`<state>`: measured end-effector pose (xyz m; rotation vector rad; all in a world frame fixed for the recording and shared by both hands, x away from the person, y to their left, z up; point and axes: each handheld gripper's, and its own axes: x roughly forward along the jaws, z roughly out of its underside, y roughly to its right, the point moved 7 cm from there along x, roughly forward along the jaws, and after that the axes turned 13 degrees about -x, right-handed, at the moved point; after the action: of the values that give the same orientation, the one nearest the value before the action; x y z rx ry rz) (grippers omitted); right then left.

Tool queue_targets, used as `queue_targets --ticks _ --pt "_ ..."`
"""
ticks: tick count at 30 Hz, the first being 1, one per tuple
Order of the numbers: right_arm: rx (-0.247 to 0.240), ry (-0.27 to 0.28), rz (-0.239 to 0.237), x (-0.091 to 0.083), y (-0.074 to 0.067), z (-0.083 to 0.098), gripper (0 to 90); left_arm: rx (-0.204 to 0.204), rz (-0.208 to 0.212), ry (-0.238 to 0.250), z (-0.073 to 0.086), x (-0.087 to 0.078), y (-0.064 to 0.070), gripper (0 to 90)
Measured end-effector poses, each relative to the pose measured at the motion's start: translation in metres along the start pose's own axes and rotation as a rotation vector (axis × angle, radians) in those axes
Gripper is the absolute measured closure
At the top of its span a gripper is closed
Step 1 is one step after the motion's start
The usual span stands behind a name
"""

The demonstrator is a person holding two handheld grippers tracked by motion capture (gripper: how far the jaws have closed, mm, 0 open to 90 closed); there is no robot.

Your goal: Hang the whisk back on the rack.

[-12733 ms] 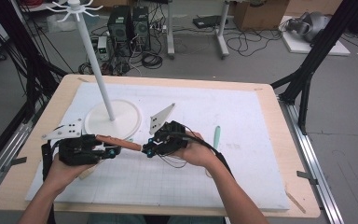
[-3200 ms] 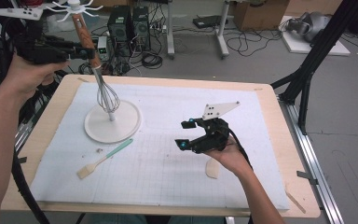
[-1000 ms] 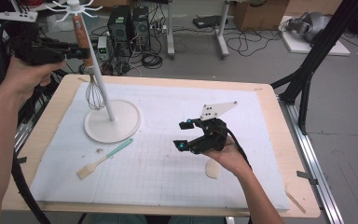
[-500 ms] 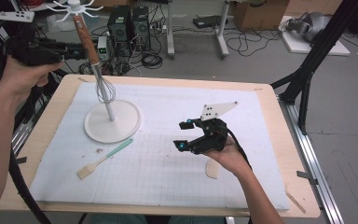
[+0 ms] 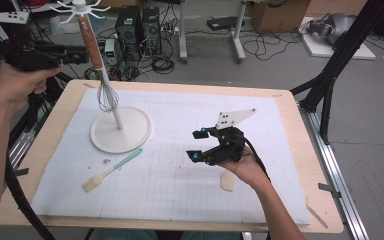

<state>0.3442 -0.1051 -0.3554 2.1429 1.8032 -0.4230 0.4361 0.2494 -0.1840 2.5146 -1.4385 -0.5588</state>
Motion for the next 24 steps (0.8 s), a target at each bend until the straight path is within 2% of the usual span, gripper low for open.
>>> queue_targets --ticks 10,24 --pt "0.005 0.006 0.01 -0.005 0.001 0.0 26.0 0.01 0.0 0.009 -0.001 -0.008 0.004 63.0" --pt "0.017 0.028 0.04 -0.018 0.006 0.001 25.5 0.028 0.004 0.004 0.008 -0.02 0.007 70.9"
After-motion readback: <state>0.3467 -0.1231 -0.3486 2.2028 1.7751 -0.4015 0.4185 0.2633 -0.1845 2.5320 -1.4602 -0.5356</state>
